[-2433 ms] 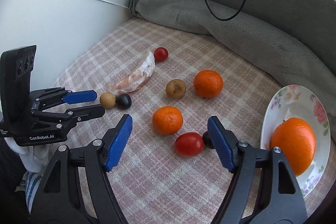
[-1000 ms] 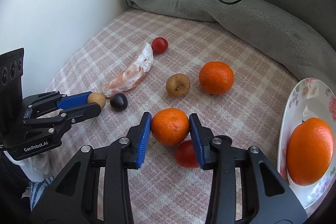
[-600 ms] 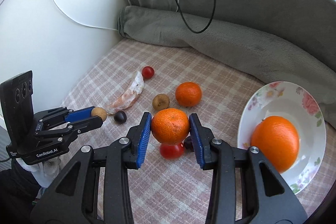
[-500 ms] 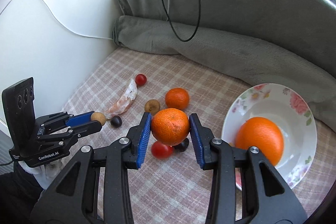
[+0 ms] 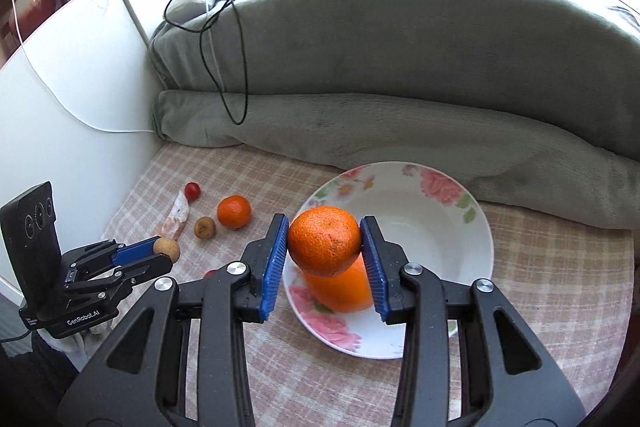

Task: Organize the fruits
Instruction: 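Lower the tangerine into the bowl with the right tool while the left tool drops the kiwi there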

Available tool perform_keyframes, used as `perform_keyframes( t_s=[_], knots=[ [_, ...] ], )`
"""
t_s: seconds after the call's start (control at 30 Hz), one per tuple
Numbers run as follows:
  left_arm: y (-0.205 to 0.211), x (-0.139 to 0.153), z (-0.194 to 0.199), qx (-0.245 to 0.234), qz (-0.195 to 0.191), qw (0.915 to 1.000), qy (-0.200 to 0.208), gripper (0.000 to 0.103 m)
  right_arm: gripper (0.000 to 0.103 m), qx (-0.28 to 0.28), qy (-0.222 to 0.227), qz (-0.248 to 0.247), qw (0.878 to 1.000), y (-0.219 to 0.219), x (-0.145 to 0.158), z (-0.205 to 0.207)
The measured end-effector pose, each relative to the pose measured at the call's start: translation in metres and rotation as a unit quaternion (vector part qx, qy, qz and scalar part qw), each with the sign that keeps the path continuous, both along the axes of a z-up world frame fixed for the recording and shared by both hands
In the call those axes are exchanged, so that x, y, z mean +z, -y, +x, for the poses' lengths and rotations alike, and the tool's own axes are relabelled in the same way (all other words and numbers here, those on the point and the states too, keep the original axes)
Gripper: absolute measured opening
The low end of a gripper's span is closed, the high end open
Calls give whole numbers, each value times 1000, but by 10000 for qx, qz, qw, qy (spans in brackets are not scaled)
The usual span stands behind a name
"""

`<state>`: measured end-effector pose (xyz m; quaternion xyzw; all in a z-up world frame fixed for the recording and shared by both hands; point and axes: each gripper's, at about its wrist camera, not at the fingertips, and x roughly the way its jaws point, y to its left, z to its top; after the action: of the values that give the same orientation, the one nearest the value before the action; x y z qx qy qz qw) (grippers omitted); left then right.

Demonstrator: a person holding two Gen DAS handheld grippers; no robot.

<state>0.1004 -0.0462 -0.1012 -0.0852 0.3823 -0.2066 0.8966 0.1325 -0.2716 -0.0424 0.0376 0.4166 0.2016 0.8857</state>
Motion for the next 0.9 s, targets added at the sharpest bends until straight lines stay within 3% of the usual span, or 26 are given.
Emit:
perform_keyframes(
  t_s=[0.4, 0.9],
  knots=[
    [53, 10, 37, -394, 88, 9991, 115, 27, 39, -329, -200, 16, 9993, 46, -19, -3],
    [103, 13, 66, -731, 217, 9971, 42, 27, 39, -272, -266, 52, 9993, 60, -33, -11]
  ],
)
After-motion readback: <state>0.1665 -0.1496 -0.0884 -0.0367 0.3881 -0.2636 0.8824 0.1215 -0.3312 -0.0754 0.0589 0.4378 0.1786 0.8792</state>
